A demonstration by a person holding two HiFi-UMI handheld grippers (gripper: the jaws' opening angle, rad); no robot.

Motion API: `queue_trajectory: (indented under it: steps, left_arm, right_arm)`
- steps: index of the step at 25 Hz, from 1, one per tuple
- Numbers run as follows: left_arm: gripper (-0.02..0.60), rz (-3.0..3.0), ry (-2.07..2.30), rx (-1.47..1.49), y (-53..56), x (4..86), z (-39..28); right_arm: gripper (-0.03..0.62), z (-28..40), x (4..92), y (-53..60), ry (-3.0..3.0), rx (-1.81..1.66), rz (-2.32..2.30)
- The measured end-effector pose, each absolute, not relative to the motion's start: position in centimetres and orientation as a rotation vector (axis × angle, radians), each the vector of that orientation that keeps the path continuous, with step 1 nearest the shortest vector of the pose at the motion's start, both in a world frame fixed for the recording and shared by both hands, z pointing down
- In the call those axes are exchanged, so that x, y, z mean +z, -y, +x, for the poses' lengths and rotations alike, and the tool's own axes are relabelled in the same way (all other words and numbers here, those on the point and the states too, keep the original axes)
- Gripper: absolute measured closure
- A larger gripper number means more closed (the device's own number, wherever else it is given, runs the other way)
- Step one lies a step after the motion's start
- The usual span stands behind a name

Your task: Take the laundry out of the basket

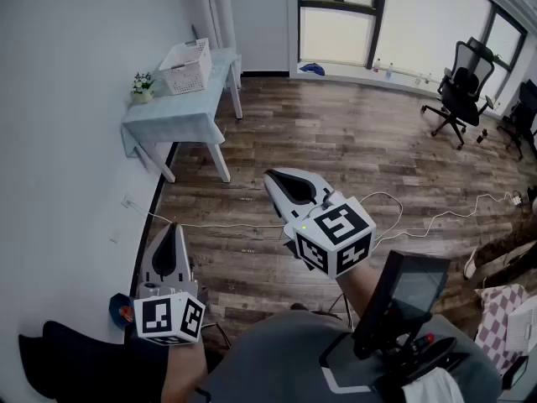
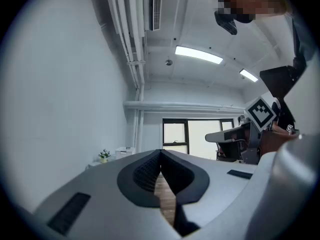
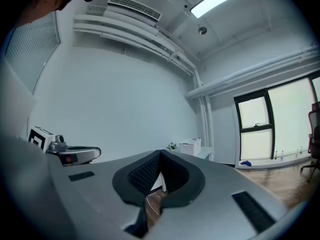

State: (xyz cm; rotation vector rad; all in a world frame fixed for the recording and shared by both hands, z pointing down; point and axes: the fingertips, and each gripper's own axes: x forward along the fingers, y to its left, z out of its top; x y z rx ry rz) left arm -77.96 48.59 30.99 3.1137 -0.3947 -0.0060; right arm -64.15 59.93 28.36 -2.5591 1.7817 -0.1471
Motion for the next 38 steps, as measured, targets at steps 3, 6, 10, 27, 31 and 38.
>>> queue_trajectory:
  steps: [3,6,10,27,31,38]
  left_arm:
    - [0.572,3.053,0.356,-0.044,-48.1,31.0,-78.3]
    - [0.572,3.038,0.314,-0.055,-47.9,31.2,-78.7]
    - [0.572,3.064,0.258,-0.061,-48.4,31.2,-78.9]
    - [0.572,3.045,0.087,-0.094,-47.7,33.1,-78.5]
    - [0.572,3.060,0.124,-0.050,-46.8,33.6,-76.6]
    - [0.572,3.016,0.252,-0.047,-44.1,33.1,-71.3]
  right_arm:
    - [0.579,-64.6,28.3,-59.5,-1.783,-0.152,-2.572]
    - [0.579,-65.2,28.2,-59.2,-1.775,-0.152,-2.580]
    - [0.579,-65.5,28.1,-59.5,-1.734,-0.159,-2.593]
    - [0.577,-66.5,29.6,-58.5,-1.686,-0.182,-2.652]
    - [0.577,-64.4,30.1,-58.1,-1.678,-0.180,-2.620]
    - [0.577,-57.7,30.0,-56.8,-1.678,-0.170,-2.557]
